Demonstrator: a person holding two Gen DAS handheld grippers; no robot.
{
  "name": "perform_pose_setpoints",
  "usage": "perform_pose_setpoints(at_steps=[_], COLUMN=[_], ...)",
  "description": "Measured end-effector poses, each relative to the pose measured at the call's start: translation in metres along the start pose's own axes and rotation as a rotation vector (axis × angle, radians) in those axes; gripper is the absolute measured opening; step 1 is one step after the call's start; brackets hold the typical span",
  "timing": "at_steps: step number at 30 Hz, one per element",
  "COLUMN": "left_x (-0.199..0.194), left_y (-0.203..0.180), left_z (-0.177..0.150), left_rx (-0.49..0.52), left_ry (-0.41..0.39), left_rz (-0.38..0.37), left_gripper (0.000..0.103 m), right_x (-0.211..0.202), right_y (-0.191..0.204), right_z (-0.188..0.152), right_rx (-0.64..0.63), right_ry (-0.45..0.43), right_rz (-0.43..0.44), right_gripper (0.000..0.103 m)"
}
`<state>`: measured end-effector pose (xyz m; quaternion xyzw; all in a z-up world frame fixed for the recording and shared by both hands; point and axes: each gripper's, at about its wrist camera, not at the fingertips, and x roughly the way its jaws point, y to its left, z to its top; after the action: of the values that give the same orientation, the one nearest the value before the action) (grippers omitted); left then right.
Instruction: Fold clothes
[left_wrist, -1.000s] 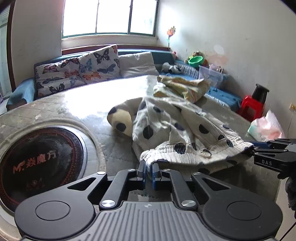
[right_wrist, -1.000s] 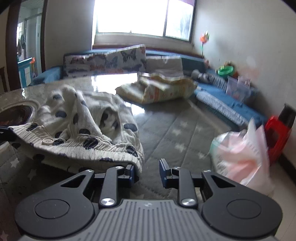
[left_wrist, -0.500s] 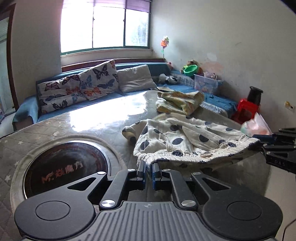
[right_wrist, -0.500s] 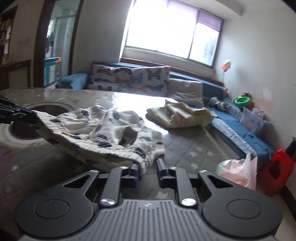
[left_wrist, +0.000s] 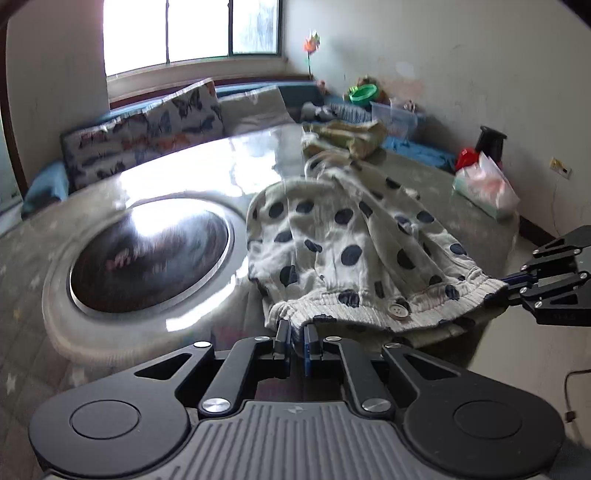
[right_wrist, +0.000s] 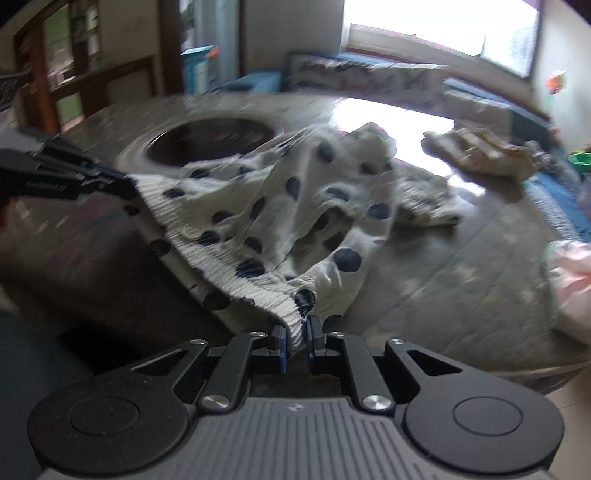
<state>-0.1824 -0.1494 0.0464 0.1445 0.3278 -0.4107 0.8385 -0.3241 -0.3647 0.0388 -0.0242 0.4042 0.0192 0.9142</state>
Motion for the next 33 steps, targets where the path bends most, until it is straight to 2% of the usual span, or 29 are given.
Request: perform_pose_setpoints(at_steps=[3, 7, 9, 12, 17, 22, 24, 28, 33], left_x=[-0.001, 0.003, 0.002, -0.001, -0.008, -0.017, -0.017, -0.008, 0.02], left_y=[0.003, 0.008, 0.009, 0.009, 0.013, 0.022, 0.026, 0.035, 0.042], left_z=[-0.008, -0.012, -0.011, -0.007, -0.004, 0.009, 0.016, 0.039, 0.072], left_rx=[0.001, -0.003, -0.009, 0.016, 0.045, 0.046, 0.043, 0.035, 0.024], left_ry=[0.028, 0.044, 0.046, 0.043, 0.041, 0.013, -0.001, -0.034, -0.055], left_rz=[-0.003, -0.007, -0.016, -0.019, -0.028, -0.02, -0.01, 0.026, 0.031], left_gripper=[0.008, 0.011, 0.011, 0.023, 0.029, 0.029, 0.029, 0.029, 0.029], right_x=[0.0, -0.011, -0.02, -0.032, -0.043, -0.017, 0.001, 0.04, 0.085], right_y=[0.003, -0.006, -0.013, -0.022, -0.027, -0.046, -0.054, -0.064, -0.072], right_z=[0.0, 0.007, 0.011, 0.021, 0.043, 0.092, 0.114, 0.15, 0.176], right_rx=[-0.014, -0.005, -0.005, -0.016, 0.001, -0.017, -0.008, 0.0, 0.001], right_ry=[0.027, 0.024, 0.021, 0.013, -0.083, -0.207, -0.23, -0.24, -0.195], right_rz=[0.057, 0.128, 0.164, 0.201, 0.13, 0.007, -0.014, -0.027, -0.04], right_gripper=[0.019, 0.022, 0.03, 0.037, 0.037, 0.036, 0.036, 0.034, 0.034])
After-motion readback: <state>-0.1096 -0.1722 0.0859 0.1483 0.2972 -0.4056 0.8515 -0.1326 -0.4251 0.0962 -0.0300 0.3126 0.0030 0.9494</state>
